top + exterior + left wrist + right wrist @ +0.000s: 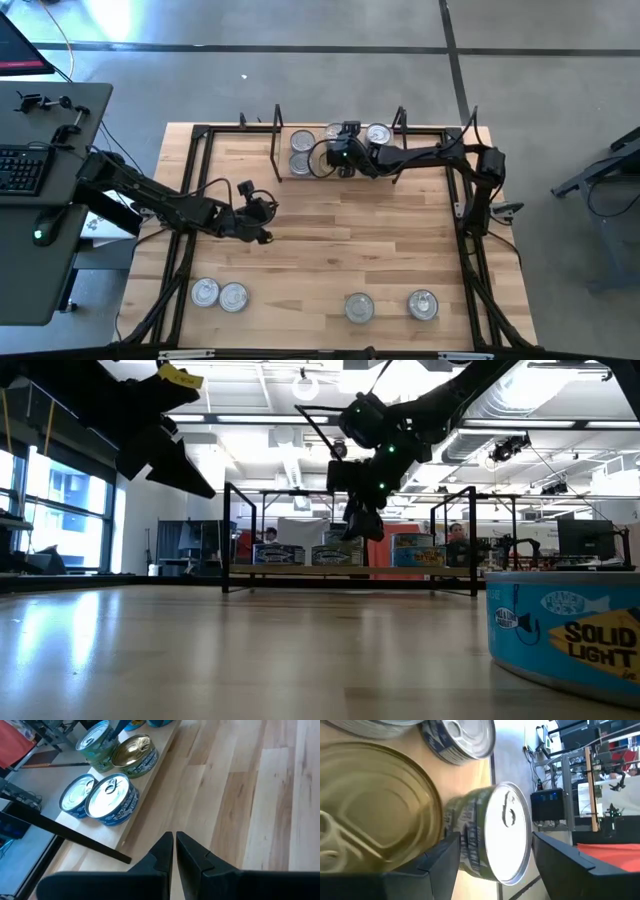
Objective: Stack canned seafood by type on shelf
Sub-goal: Stack the right green tuna can on top of the top green tuna can on the shelf, then stack the left blue tuna can on top of the top blue tuna can on the shelf
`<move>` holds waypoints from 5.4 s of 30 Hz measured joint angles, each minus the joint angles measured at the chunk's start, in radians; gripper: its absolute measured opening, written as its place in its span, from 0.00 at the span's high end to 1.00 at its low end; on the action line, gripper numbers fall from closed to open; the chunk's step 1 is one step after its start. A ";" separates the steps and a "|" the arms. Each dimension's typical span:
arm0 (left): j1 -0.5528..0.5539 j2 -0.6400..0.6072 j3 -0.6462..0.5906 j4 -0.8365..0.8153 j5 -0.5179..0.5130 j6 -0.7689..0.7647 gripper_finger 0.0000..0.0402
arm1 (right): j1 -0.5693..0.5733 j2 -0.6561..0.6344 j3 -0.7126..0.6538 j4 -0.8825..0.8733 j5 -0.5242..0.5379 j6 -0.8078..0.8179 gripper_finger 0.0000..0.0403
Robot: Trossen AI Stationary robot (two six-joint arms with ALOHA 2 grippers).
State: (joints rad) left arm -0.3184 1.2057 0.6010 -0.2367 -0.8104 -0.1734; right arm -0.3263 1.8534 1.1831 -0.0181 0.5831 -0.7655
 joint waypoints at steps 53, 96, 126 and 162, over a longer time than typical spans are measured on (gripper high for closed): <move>-0.765 0.132 0.096 -0.444 0.769 -1.658 1.00 | 0.520 -0.134 -0.151 0.031 -0.031 0.525 0.41; -0.111 0.188 0.029 0.001 0.472 -0.050 1.00 | 0.537 -0.137 -0.151 0.035 -0.190 0.638 0.41; -0.240 0.067 0.087 -0.150 0.350 -0.320 0.65 | 0.447 0.087 -0.150 0.432 -0.505 0.671 0.41; -0.019 0.333 0.004 0.343 0.357 0.048 0.70 | 0.484 -0.083 -0.150 0.222 -0.408 0.688 0.41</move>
State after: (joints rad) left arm -0.3370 1.5384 0.6046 0.1067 -0.4539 -0.1259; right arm 0.1577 1.7709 1.0328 0.2042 0.1754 -0.0780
